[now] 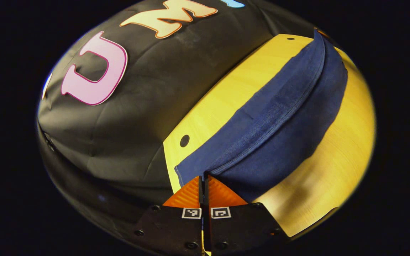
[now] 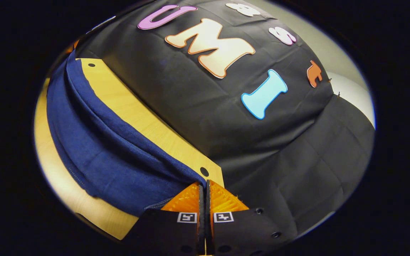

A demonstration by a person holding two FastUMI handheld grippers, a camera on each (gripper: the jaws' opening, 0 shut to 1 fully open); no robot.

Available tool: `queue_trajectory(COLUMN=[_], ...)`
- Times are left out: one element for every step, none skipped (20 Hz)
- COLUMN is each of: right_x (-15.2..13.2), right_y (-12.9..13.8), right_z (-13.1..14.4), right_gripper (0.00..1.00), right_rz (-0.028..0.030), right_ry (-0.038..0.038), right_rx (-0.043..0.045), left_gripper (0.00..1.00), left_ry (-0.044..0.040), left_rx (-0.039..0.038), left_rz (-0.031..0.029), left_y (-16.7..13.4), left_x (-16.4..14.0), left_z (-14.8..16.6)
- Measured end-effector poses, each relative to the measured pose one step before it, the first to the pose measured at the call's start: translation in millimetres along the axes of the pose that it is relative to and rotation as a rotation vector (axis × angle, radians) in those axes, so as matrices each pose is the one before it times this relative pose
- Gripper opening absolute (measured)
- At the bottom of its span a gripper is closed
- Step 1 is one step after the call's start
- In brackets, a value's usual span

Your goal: Grasp the waist and the cuffs of the jeans and fold them to make the two legs overlap; first hold the waist and fold one-third of the jeans toward the cuffs, then hold the cuffs and fold the remaining one-third in the same direction to finish folding.

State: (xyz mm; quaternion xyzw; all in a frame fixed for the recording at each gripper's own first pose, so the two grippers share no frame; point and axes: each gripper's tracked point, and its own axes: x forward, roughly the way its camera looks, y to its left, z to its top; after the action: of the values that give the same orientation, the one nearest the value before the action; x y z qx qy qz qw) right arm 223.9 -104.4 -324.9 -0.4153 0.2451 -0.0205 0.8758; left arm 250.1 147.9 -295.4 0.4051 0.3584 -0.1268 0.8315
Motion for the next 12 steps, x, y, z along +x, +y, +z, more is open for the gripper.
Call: queue_trajectory(right_x=[12.75,11.06,12.70,10.67,10.26,9.77,10.75,6.89,4.17,1.46,1.73,-2.50], right_y=[5.46,5.37,6.12,6.85,7.29,5.96,8.28,7.35,4.21,2.84,-1.25,-1.36], right_z=[1.48,-0.01,-1.70,-1.51,-0.56,-4.80,-3.63,-3.09,-5.42,-4.01,-2.36,-0.60], right_gripper=[0.03,0.02,0.02,0.02,0.02,0.02,0.02,0.03,0.02,0.04,0.16,0.44], right_rz=[0.00574,0.01261,0.01085,0.01190,0.01130,0.01233,0.01077,0.01018,0.00339,-0.00301,-0.01292,-0.00655], right_ry=[0.00915,0.01867,0.00344,0.01187,0.00783,0.01162,0.01553,0.01428,0.01468,0.01423,0.01184,0.00373], right_rx=[0.00076,-0.01083,-0.00857,-0.01565,-0.01216,-0.00957,-0.00692,0.00062,-0.00137,-0.00825,-0.00937,0.00595], left_gripper=[0.00,0.00,0.00,0.00,0.00,0.00,0.00,0.00,0.00,0.00,0.00,0.11], left_ry=[-0.00265,0.01028,0.00341,0.01328,0.00181,-0.00439,0.00156,0.00489,-0.00020,0.00223,-0.00400,-0.01237], left_rx=[-0.01293,0.01122,0.02516,0.03231,0.01804,0.00080,-0.01380,-0.02868,-0.04349,-0.03987,-0.02322,-0.00203], left_rz=[-0.02025,-0.01643,-0.01400,-0.00703,-0.00331,-0.00054,0.00190,-0.00217,-0.00117,0.00954,-0.00222,0.04192], left_y=[-0.47,-0.13,-1.34,-0.96,-1.22,-3.10,-2.34,-2.02,-2.08,-0.56,-1.52,6.64], left_x=[12.36,13.59,11.85,13.75,13.60,12.93,11.31,10.58,9.86,7.38,4.17,-1.57], left_z=[4.12,1.05,0.22,1.45,1.42,3.06,0.77,-1.73,-0.71,-1.57,0.42,4.25])
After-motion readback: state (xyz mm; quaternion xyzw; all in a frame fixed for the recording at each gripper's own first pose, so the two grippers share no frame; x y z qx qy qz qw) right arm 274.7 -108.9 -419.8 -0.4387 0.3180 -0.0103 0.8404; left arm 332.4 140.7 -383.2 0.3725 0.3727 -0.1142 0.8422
